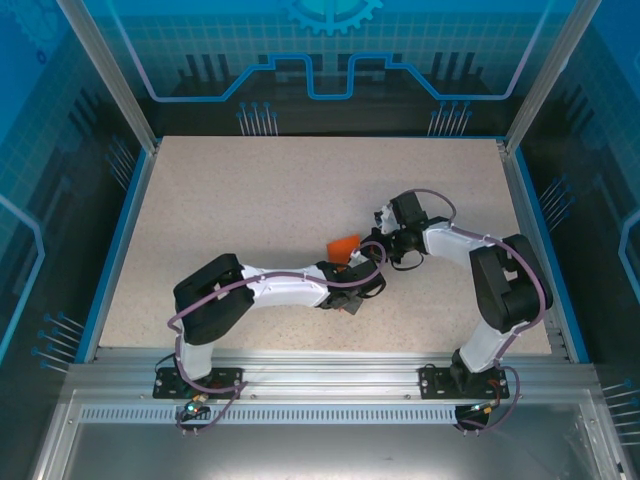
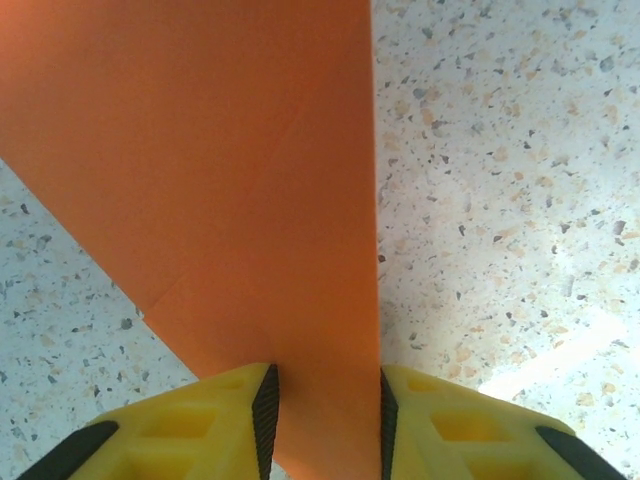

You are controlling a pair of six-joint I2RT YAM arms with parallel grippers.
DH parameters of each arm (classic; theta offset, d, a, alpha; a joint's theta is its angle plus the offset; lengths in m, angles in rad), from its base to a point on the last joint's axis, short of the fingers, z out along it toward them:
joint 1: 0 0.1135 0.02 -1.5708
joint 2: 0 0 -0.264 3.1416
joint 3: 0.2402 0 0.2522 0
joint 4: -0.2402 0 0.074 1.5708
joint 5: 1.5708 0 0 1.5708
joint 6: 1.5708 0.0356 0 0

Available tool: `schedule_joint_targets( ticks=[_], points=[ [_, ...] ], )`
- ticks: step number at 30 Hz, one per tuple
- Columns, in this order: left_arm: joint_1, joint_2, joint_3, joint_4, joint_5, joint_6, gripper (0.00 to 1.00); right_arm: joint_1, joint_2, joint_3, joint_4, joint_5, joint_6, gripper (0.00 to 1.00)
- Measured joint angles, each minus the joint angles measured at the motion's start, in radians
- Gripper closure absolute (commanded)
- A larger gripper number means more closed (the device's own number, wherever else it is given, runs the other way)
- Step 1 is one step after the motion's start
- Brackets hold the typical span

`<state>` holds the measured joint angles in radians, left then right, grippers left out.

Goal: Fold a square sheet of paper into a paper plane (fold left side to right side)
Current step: Fold the wing for the fifth time at the center of the table.

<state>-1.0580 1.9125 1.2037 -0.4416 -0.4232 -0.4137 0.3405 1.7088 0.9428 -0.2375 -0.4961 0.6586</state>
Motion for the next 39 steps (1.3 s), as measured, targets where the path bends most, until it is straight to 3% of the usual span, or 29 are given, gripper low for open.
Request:
schedule_joint_targets(
  ticks=[5, 14, 25, 34, 39],
  points=[
    [0.000, 0.010, 0.000, 0.000, 0.000, -0.003, 0.73, 0.000, 0.002, 0.002, -0.006, 0.000, -0.001, 0.90],
    [0.015, 0.017, 0.002, 0.002, 0.013, -0.007, 0.79, -0.006, -0.014, 0.014, -0.058, 0.018, -0.038, 0.64],
    [0.085, -0.016, -0.050, 0.080, 0.150, -0.013, 0.82, -0.142, -0.216, -0.044, -0.113, 0.025, -0.117, 0.43],
    [0.201, -0.100, -0.180, 0.234, 0.350, -0.071, 0.81, -0.149, -0.246, -0.179, -0.080, -0.008, -0.136, 0.40],
    [0.230, -0.120, -0.239, 0.318, 0.431, -0.106, 0.81, -0.097, -0.204, -0.190, -0.013, -0.023, -0.102, 0.40]
  ],
)
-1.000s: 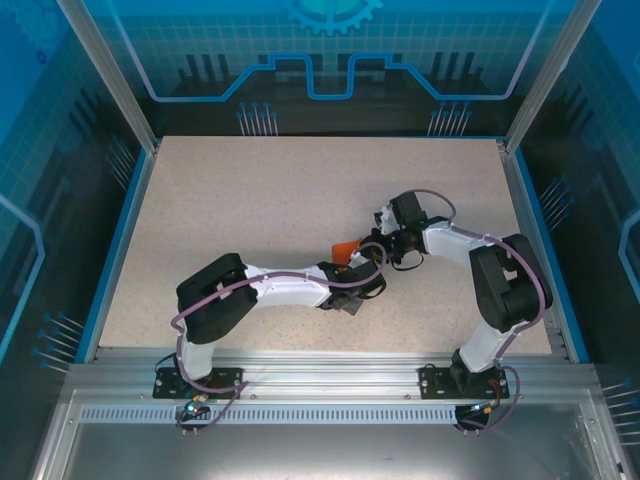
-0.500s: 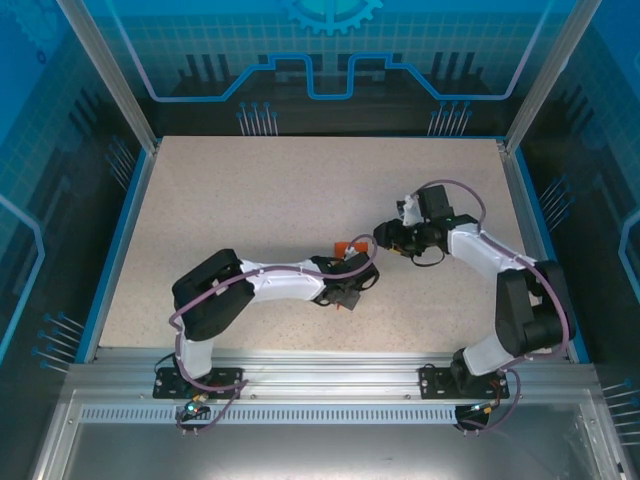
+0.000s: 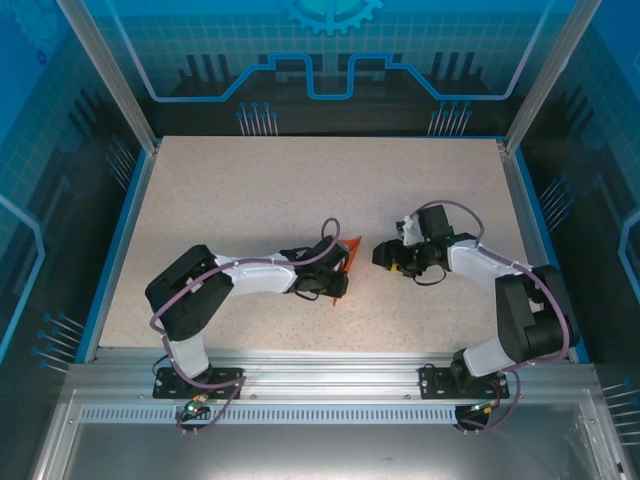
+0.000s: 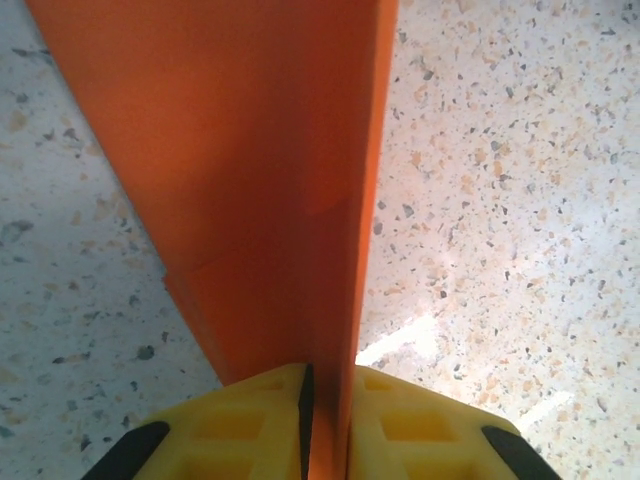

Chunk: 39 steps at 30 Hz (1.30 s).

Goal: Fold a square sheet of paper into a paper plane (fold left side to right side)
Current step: Fold the wing for the fifth time at the center of the table.

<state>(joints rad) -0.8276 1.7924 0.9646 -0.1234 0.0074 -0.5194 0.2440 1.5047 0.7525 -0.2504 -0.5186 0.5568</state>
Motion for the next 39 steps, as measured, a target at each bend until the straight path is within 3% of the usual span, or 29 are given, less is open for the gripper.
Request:
schedule_joint_targets(
  ticks=[15, 39],
  points=[
    [0.058, -0.007, -0.053, 0.127, 0.143, -0.061, 0.81, 0.141, 0.202, 0.086, 0.126, 0.005, 0.116, 0.49],
    [0.067, 0.026, -0.049, 0.151, 0.200, -0.077, 0.84, 0.146, 0.257, 0.137, 0.169, 0.012, 0.137, 0.49]
  ],
)
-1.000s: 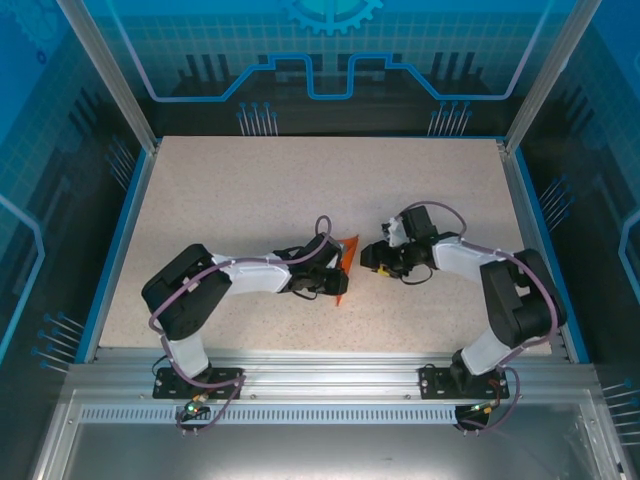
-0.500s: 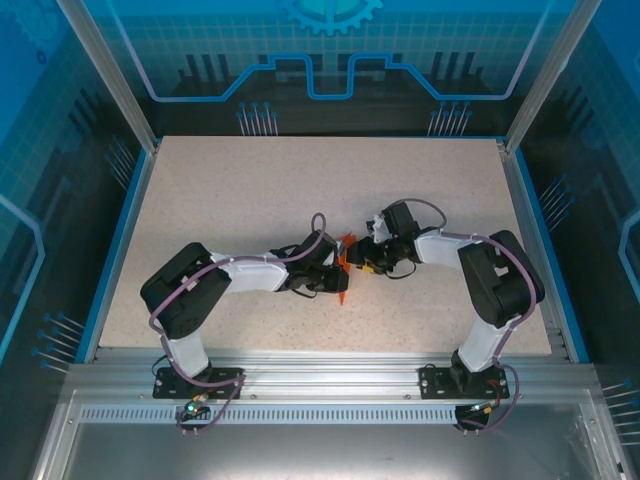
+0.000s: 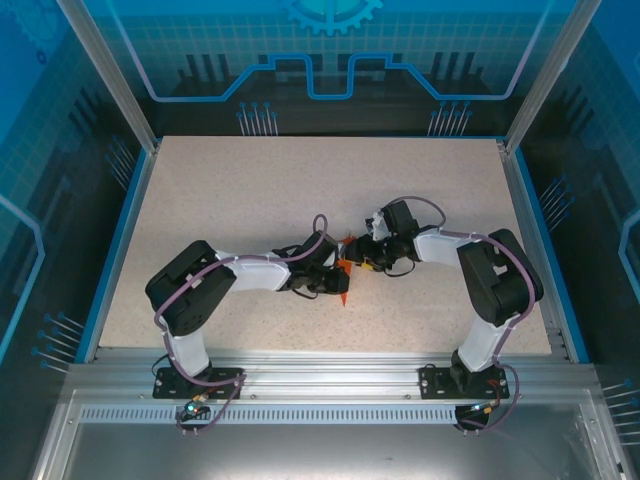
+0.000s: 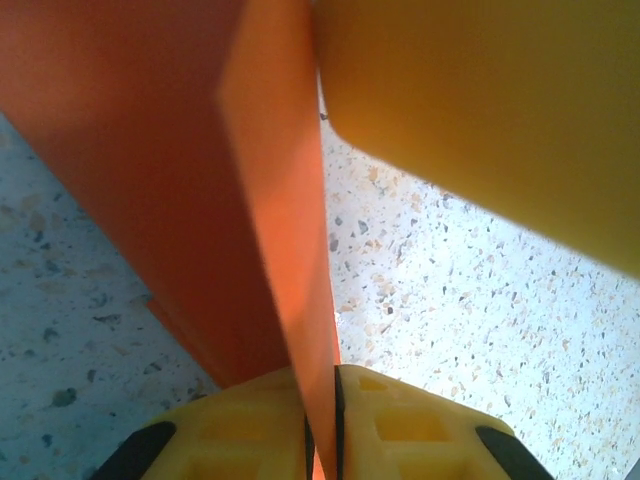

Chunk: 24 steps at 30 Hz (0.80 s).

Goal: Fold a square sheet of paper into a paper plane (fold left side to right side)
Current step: Fold the wing for the fifth time at the center of the table.

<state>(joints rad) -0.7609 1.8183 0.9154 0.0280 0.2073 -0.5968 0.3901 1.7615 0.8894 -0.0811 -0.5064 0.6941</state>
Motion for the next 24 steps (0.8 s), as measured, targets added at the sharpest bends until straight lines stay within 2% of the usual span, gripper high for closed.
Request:
schedule_joint_targets(
  ticks=[10, 17, 24],
  points=[
    [0.001, 0.011, 0.014, -0.004, 0.011, 0.000, 0.85, -0.028, -0.037, -0.031, 0.012, -0.018, -0.018, 0.51],
    [0.002, 0.019, 0.028, -0.013, 0.019, 0.000, 0.85, -0.008, 0.023, -0.020, 0.029, -0.032, -0.017, 0.51],
    [0.003, 0.022, 0.032, -0.015, 0.024, 0.001, 0.82, -0.008, 0.070, 0.026, 0.011, -0.027, -0.013, 0.58]
  ],
)
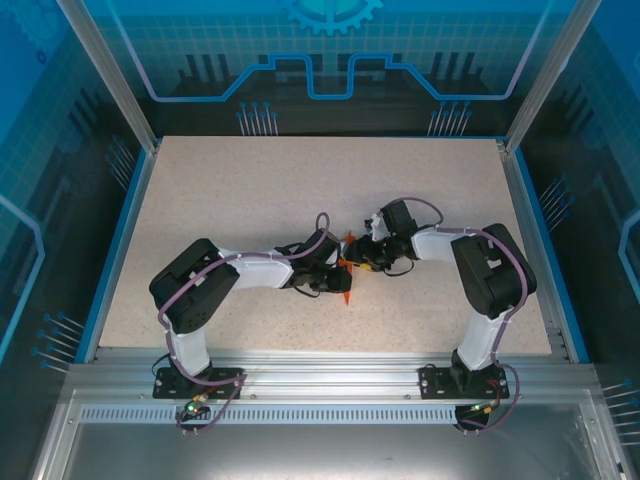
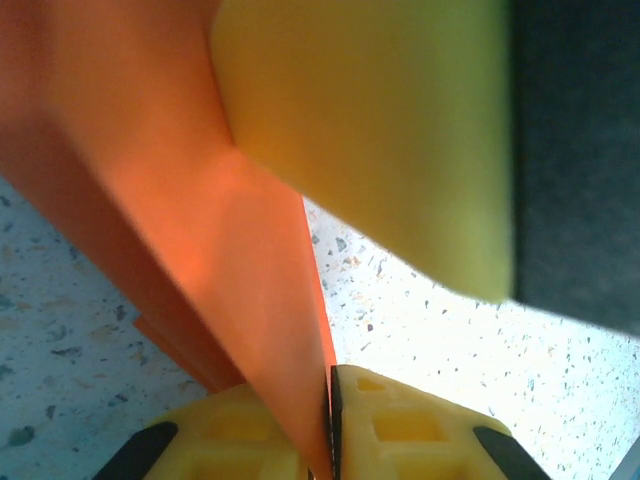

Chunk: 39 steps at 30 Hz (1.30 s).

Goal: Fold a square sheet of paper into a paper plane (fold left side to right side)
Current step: Fold the wing for the fifth time at the center of the table.

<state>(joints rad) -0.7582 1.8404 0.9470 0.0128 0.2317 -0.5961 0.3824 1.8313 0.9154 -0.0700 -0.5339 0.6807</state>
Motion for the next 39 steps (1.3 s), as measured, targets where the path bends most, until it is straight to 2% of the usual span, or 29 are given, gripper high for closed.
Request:
schedule_joint_targets(
  ticks=[14, 27, 34, 39],
  points=[
    [0.005, -0.008, -0.003, 0.024, 0.051, -0.006, 0.69, 0.002, 0.028, 0.048, -0.075, 0.014, 0.000, 0.61],
    [0.068, -0.135, -0.061, 0.042, 0.089, -0.018, 0.56, 0.002, 0.028, 0.049, -0.076, 0.014, 0.000, 0.61],
    [0.163, -0.165, -0.063, 0.031, 0.095, -0.034, 0.58, 0.002, 0.028, 0.049, -0.076, 0.014, 0.000, 0.61],
    [0.197, -0.119, -0.028, 0.018, 0.105, -0.034, 0.59, 0.002, 0.028, 0.049, -0.076, 0.014, 0.000, 0.60]
  ],
)
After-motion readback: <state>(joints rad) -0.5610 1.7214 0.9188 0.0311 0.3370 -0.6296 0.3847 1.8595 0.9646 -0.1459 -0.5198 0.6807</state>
